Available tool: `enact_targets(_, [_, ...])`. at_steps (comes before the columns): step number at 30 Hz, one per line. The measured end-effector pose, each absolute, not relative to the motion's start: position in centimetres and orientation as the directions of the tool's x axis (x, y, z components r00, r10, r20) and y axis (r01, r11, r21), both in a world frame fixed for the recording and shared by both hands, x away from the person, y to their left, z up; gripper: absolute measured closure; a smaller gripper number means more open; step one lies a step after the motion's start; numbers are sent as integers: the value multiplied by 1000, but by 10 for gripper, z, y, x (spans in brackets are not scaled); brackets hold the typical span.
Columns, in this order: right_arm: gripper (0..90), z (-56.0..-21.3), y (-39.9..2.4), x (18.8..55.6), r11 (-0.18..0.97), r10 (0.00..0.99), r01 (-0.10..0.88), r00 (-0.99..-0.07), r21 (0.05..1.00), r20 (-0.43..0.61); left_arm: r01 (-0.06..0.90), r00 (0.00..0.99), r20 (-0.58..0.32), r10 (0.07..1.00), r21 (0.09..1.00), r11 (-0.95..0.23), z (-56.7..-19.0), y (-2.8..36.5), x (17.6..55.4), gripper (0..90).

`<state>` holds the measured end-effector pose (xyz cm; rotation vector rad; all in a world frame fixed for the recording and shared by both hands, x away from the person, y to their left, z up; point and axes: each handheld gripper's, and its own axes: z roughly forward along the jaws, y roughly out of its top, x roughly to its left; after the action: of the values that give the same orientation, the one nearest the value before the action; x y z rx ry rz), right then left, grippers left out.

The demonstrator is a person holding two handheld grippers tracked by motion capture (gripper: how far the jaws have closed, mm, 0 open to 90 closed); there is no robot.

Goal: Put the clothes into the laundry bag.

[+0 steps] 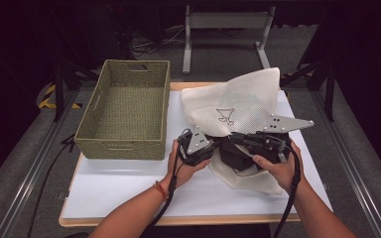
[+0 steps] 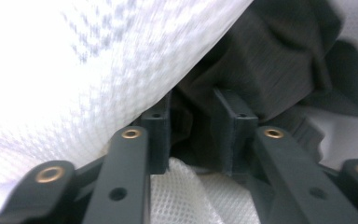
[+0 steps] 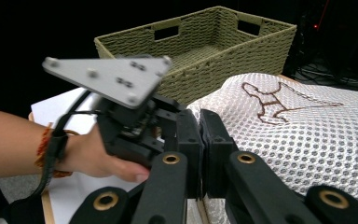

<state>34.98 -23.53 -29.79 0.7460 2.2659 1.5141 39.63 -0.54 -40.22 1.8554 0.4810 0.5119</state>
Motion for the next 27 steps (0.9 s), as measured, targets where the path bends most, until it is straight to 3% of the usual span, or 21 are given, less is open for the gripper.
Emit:
enact_targets(7, [879, -304, -239, 351, 325, 575, 266, -818, 907, 33, 90, 804, 134, 579, 936, -342, -402, -1, 393, 557])
enact_targets(14, [874, -307, -238, 351, 350, 574, 261, -819, 900, 14, 58, 754, 213, 621, 920, -387, -394, 0, 397, 535])
enact_targets(22, [864, -313, -233, 351, 384, 571, 268, -821, 884, 0, 108, 703, 181, 688, 929, -355, -387, -9, 414, 506])
enact_targets(24, [865, -313, -233, 351, 386, 567, 269, -824, 883, 3, 115, 696, 176, 697, 930, -349, -388, -9, 419, 561])
enact_targets(27, [866, -313, -232, 352, 389, 564, 269, -825, 881, 3, 118, 693, 175, 699, 929, -350, -388, -5, 428, 832])
